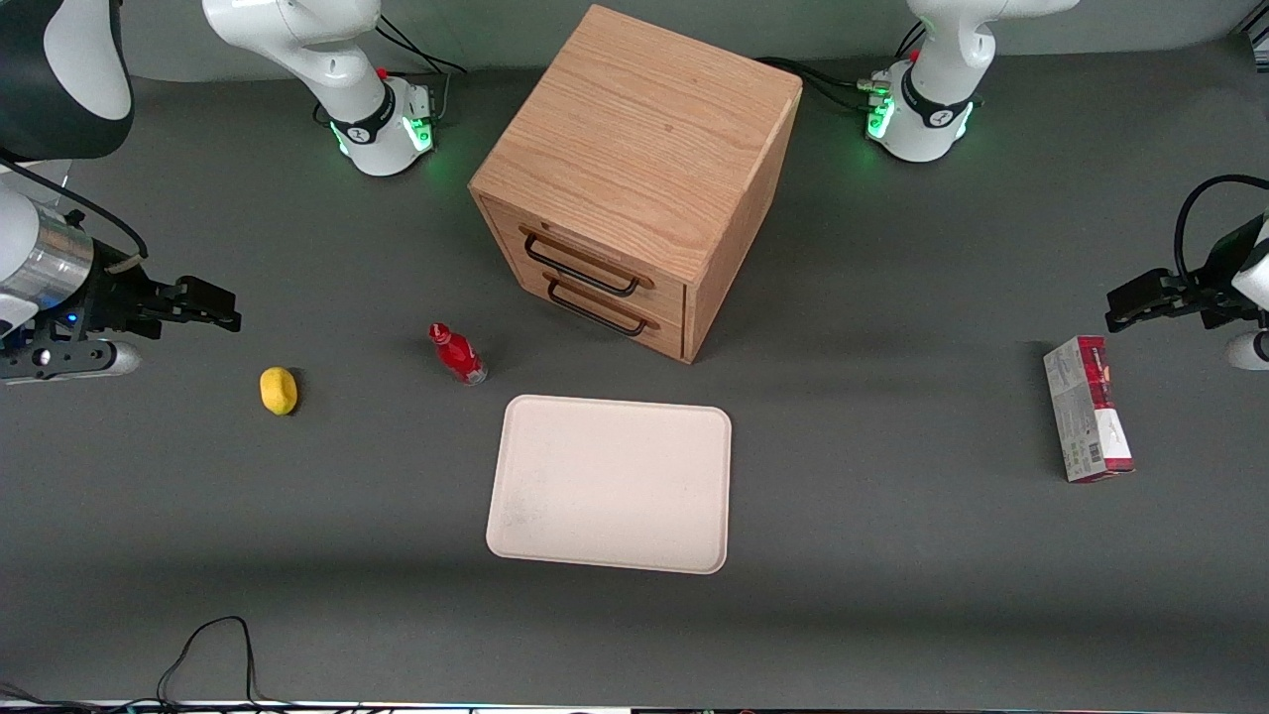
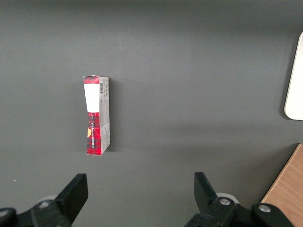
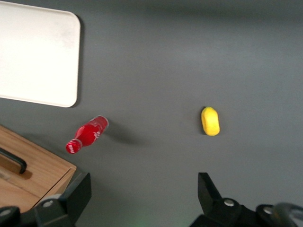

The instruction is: Place coke bottle on tray

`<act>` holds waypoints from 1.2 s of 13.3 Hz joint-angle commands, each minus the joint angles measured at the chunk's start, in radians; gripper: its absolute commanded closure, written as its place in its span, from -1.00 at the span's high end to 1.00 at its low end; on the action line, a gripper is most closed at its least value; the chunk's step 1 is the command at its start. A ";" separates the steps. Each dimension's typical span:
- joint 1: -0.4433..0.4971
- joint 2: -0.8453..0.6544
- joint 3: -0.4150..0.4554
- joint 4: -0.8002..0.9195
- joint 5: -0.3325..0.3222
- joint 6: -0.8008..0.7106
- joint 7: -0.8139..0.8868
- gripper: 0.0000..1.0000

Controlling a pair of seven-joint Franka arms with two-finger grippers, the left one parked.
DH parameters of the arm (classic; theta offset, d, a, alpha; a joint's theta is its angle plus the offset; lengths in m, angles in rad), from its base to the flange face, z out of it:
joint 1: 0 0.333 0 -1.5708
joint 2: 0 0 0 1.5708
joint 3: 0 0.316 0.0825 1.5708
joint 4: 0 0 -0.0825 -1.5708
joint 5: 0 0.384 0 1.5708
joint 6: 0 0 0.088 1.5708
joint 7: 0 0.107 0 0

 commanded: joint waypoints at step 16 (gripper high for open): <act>0.173 0.155 0.160 0.135 0.008 -0.078 0.377 1.00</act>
